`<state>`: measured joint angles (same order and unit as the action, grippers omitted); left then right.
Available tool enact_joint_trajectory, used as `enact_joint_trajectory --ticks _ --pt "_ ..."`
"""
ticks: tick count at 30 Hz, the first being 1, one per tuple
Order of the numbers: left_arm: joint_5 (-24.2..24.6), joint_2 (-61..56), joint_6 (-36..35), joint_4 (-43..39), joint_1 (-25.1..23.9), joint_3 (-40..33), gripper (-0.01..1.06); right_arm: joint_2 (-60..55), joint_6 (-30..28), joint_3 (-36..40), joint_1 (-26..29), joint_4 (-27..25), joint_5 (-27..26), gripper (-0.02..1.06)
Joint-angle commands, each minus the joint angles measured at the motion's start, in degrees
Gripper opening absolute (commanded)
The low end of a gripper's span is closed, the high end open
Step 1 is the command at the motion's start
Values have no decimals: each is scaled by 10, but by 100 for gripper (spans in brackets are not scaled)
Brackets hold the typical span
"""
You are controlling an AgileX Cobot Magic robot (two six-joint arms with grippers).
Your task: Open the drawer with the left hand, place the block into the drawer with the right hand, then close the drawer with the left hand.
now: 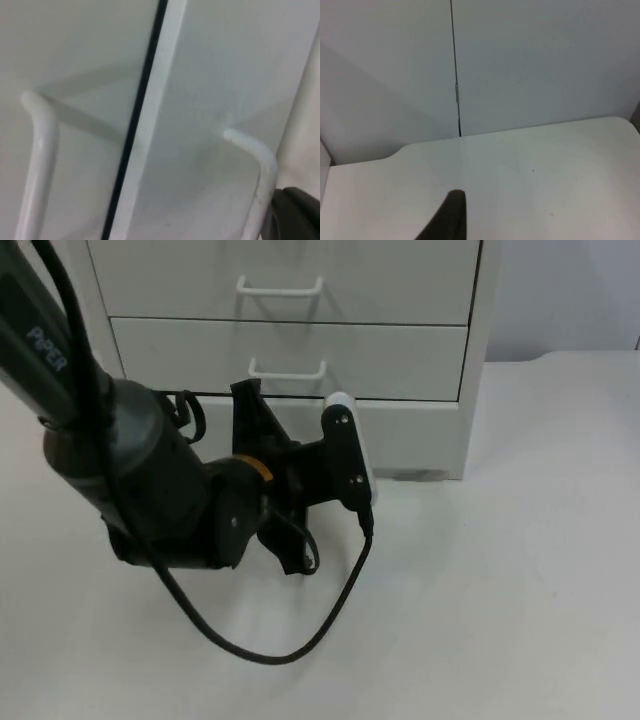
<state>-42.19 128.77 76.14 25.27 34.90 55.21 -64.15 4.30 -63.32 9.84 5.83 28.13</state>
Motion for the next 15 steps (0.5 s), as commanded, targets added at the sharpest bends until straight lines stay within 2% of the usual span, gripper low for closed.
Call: enact_joint_trajectory --ticks 1,15 --pt "-35 -2 -8 1 -3 18 0 4 -3 2 2 0 -9 104" --pt "-22 2 0 34 -10 27 0 4 -3 2 2 0 -9 104"
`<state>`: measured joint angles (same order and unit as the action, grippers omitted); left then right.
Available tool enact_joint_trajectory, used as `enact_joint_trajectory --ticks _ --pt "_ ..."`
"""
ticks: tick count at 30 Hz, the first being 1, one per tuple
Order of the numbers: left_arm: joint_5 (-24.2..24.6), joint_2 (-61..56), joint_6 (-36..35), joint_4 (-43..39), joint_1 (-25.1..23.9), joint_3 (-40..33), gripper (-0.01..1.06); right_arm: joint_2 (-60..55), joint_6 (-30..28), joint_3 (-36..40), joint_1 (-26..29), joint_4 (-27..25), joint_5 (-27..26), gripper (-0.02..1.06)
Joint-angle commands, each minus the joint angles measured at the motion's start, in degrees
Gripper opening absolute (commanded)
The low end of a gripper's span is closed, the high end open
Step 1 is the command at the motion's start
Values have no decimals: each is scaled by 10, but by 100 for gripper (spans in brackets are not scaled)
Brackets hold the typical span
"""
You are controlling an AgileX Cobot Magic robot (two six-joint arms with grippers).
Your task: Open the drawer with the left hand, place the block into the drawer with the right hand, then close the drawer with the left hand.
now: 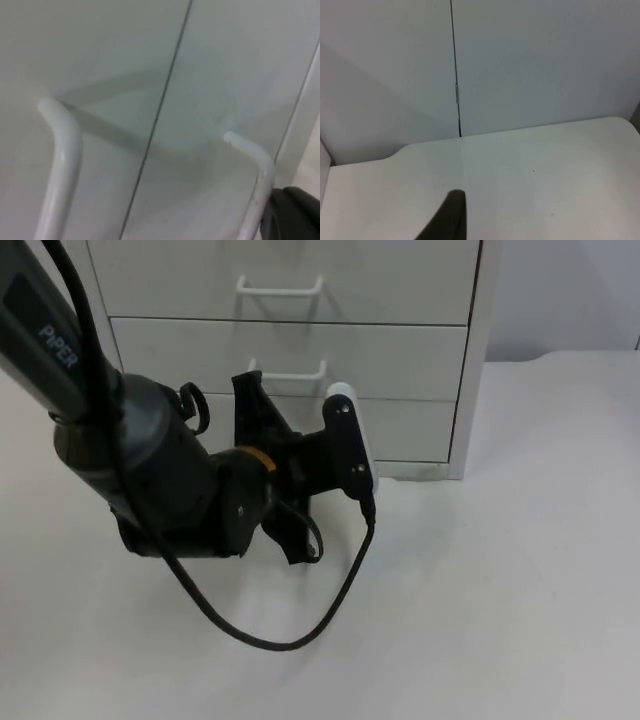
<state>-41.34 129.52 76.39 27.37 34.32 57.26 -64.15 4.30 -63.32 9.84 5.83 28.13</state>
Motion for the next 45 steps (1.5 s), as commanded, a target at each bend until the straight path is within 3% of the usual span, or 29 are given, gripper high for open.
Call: enact_joint_trajectory --ticks 1,3,15,22,35,37,40,45 --pt "-13 -7 -1 36 1 3 0 4 -3 2 2 0 -9 104" --pt "6 -16 14 86 13 -21 0 4 -3 2 2 0 -9 104" --pt "-17 -170 13 133 77 -198 0 4 -3 2 2 0 -9 104" --pt "-10 -309 -7 105 84 -259 0 4 -3 2 2 0 -9 104" --pt "-31 -408 7 47 83 -266 0 4 -3 2 2 0 -9 104" --pt "-24 -423 7 24 83 -263 0 4 -3 2 2 0 -9 104" --pt "-16 -435 12 81 79 -259 0 4 -3 2 2 0 -9 104" --pt "18 -455 -1 62 49 -259 0 4 -3 2 2 0 -9 104"
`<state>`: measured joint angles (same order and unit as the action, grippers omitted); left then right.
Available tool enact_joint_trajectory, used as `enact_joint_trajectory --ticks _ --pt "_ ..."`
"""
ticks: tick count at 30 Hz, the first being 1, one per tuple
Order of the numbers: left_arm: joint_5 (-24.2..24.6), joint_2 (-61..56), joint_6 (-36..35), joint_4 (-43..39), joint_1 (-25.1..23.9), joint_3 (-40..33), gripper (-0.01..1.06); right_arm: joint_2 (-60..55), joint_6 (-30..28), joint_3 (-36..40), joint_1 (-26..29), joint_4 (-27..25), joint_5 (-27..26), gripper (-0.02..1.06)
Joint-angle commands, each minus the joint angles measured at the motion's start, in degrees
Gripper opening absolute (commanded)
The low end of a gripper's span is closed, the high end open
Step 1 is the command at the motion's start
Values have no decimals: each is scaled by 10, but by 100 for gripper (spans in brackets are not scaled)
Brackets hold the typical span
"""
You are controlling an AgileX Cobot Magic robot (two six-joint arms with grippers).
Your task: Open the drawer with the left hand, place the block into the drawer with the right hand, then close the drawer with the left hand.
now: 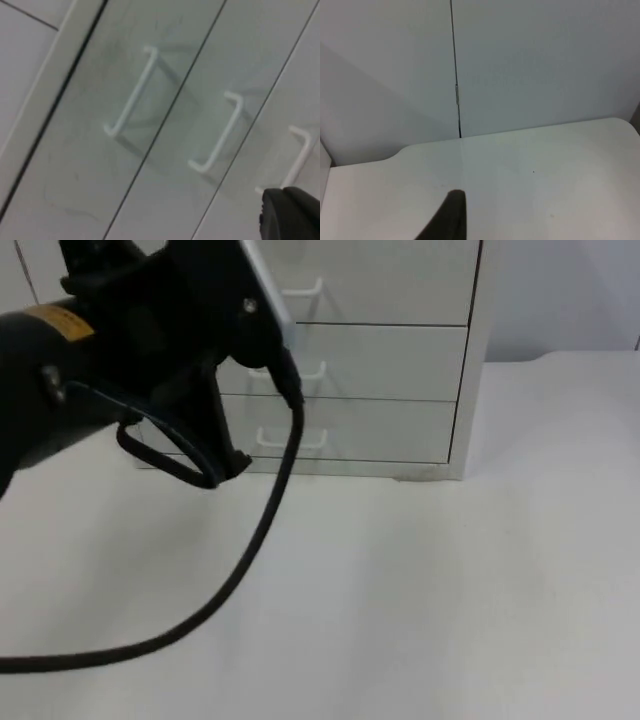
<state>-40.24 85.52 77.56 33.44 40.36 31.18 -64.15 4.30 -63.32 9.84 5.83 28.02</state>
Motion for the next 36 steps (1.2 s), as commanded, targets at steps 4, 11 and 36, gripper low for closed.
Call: enact_joint_trajectory --ticks 4,11,36 --pt "10 -38 -27 0 -24 1 0 4 -3 2 2 0 -8 104" --pt "25 -85 -126 -14 -61 1 0 4 -3 2 2 0 -8 104" --pt "573 -163 -1030 -633 -237 158 0 4 -2 2 2 0 -8 104"
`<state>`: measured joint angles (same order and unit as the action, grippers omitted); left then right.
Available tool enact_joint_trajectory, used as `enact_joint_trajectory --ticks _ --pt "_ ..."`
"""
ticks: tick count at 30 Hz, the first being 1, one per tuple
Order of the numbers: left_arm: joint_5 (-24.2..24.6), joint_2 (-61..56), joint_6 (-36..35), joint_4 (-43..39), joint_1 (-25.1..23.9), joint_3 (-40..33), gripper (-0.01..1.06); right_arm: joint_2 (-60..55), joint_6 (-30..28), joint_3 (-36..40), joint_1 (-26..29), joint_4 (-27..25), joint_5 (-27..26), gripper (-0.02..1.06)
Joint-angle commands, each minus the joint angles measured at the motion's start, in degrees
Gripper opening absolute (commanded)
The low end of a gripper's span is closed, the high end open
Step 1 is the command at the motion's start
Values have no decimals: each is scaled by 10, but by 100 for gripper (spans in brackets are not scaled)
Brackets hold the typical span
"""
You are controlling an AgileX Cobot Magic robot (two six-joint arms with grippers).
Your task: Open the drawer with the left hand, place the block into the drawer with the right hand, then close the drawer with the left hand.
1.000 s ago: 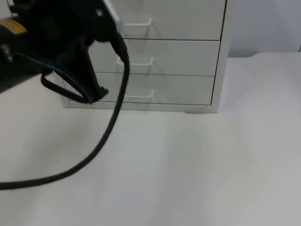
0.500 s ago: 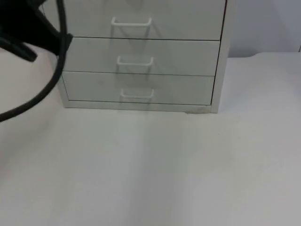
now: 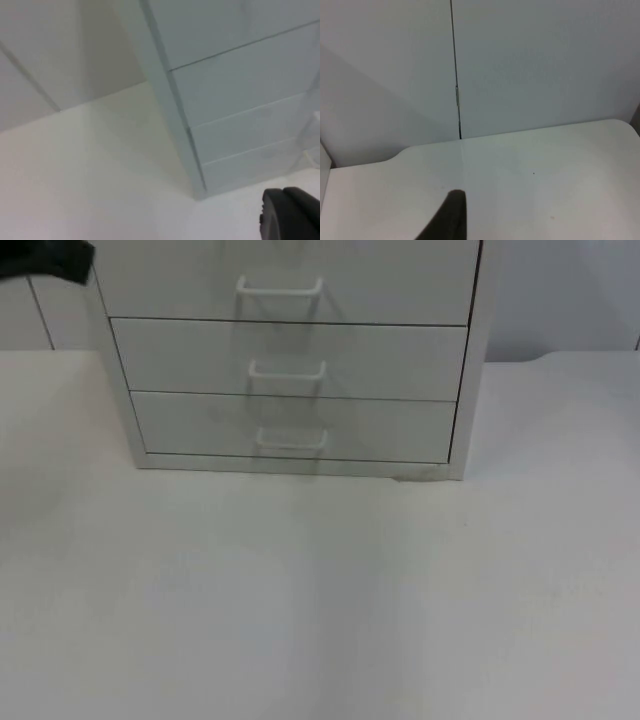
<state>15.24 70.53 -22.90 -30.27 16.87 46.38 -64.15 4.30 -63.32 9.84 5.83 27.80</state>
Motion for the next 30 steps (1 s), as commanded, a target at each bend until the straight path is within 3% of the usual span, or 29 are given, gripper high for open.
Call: enact_joint_trajectory --ticks 1,5,7,8,11,17,20,22,25,28,30 --pt "21 -21 -24 26 -3 6 0 4 -2 2 2 0 -6 104" --pt "23 -50 -3 103 -3 7 0 4 -2 2 2 0 -6 104" --pt "21 -75 65 177 -3 7 0 4 -3 2 2 0 -7 104" --pt "21 -75 65 177 -3 7 0 4 -3 2 2 0 -7 104" --pt "16 -107 177 277 -4 7 0 4 -3 2 2 0 -7 104" --pt "6 -142 185 314 -61 7 0 4 -3 2 2 0 -7 104" --pt "5 -165 185 291 -88 7 0 4 -3 2 2 0 -7 104" --pt "32 -191 180 258 -115 7 0 4 -3 2 2 0 -7 104" --pt "64 -211 180 237 -116 7 0 4 -3 2 2 0 -7 104" --pt "101 -231 188 236 -112 7 11 4 -3 2 2 0 -7 104" --pt "139 -238 232 237 -103 7 36 4 -3 2 2 0 -7 104"
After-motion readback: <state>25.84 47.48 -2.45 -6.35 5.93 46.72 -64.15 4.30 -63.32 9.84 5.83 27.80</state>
